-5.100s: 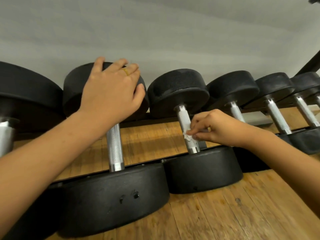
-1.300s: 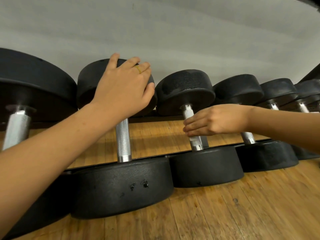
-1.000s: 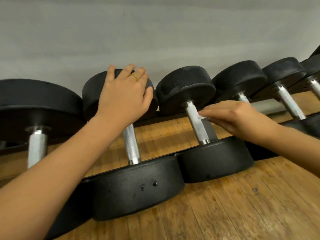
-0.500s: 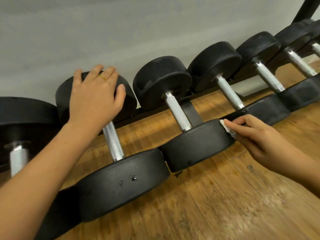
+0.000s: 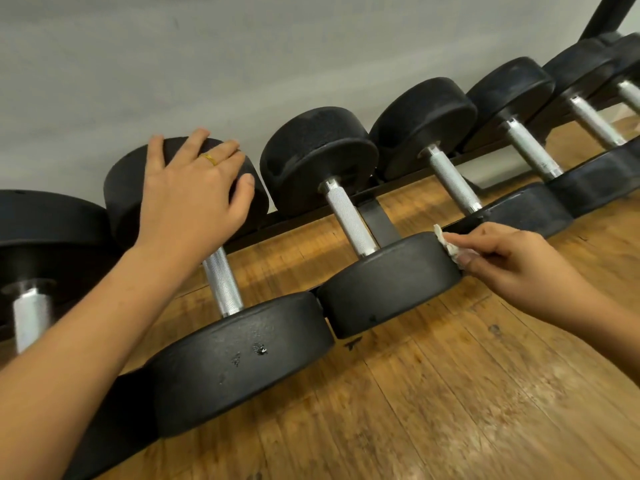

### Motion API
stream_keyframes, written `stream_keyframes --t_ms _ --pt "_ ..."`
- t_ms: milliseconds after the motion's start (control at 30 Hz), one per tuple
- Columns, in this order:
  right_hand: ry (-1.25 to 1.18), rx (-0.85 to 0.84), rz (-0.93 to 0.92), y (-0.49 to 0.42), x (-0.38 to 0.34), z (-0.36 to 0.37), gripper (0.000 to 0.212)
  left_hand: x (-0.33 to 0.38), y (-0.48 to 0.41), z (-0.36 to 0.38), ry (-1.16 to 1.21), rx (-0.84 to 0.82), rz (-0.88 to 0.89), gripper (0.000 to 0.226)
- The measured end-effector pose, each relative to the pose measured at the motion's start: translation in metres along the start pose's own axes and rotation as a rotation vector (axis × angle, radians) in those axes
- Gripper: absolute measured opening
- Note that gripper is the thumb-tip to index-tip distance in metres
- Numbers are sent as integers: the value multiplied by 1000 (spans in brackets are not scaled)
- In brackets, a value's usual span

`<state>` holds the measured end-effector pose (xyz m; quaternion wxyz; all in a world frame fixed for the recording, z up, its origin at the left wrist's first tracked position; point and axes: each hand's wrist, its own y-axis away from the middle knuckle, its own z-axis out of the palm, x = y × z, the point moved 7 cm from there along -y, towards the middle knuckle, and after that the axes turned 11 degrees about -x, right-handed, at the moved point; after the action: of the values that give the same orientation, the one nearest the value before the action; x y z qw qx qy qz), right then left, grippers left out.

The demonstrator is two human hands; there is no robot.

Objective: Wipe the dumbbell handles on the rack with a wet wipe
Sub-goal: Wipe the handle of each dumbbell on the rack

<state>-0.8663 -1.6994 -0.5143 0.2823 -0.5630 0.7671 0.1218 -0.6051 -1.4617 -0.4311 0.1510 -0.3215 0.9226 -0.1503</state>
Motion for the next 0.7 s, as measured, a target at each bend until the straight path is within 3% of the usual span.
stream_keyframes --t_ms 200,400,567,700 --pt "-117 -5 111 -18 11 -2 25 49 13 11 92 -48 199 56" --pt "-183 -65 100 0 10 -1 21 46 11 26 -57 -105 196 65" --pt "-171 70 129 -17 12 1 20 47 11 33 -158 -115 193 71" --pt "-166 -9 120 -5 9 0 20 47 10 35 -173 -124 195 72"
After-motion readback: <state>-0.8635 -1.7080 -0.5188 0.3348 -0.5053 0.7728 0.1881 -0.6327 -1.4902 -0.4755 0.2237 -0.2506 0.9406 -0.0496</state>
